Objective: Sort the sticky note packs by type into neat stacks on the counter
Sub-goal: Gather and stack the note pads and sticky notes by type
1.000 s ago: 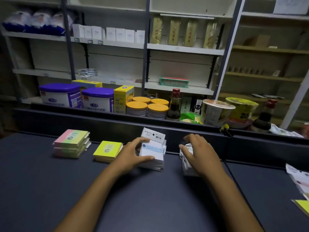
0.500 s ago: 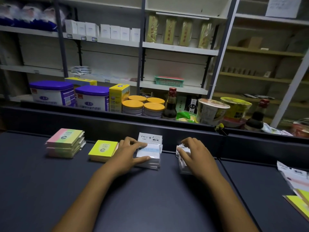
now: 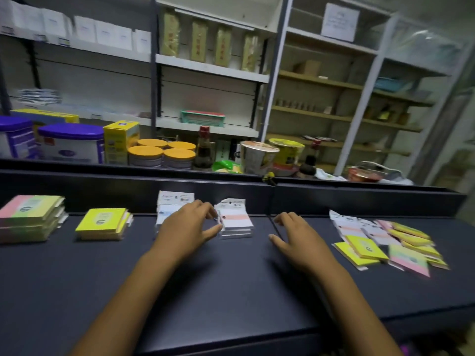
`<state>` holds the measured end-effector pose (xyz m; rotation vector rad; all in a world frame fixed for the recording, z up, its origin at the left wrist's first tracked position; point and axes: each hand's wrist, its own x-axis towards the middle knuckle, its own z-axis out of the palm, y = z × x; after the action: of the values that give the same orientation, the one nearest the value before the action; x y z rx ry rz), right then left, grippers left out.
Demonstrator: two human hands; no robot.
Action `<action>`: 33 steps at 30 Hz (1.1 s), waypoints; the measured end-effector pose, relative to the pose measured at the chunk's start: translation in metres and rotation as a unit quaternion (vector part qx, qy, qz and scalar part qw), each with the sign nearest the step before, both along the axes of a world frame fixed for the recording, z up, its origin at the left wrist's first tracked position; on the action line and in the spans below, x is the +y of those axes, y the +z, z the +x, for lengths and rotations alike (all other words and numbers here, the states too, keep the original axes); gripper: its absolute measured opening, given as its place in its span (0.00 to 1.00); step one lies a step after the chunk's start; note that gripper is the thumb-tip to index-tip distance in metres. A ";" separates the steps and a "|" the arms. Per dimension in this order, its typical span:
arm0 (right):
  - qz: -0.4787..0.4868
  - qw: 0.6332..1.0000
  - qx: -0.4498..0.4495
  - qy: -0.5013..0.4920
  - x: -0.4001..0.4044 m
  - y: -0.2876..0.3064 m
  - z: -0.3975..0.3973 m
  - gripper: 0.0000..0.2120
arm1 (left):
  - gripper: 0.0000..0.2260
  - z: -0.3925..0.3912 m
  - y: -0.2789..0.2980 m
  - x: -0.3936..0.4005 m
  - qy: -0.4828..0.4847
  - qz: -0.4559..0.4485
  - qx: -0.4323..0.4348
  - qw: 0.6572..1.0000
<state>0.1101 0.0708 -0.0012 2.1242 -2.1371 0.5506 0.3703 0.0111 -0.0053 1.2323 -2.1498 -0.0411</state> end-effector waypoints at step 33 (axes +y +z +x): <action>0.002 0.998 0.005 -0.068 0.136 0.011 -0.347 0.20 | 0.11 -0.356 0.009 0.111 -0.038 0.071 -0.032 0.996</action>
<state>-0.2371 0.2066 0.0098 1.9604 -2.2561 0.5215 0.0145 0.1221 0.0038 1.2455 -2.2818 -0.1920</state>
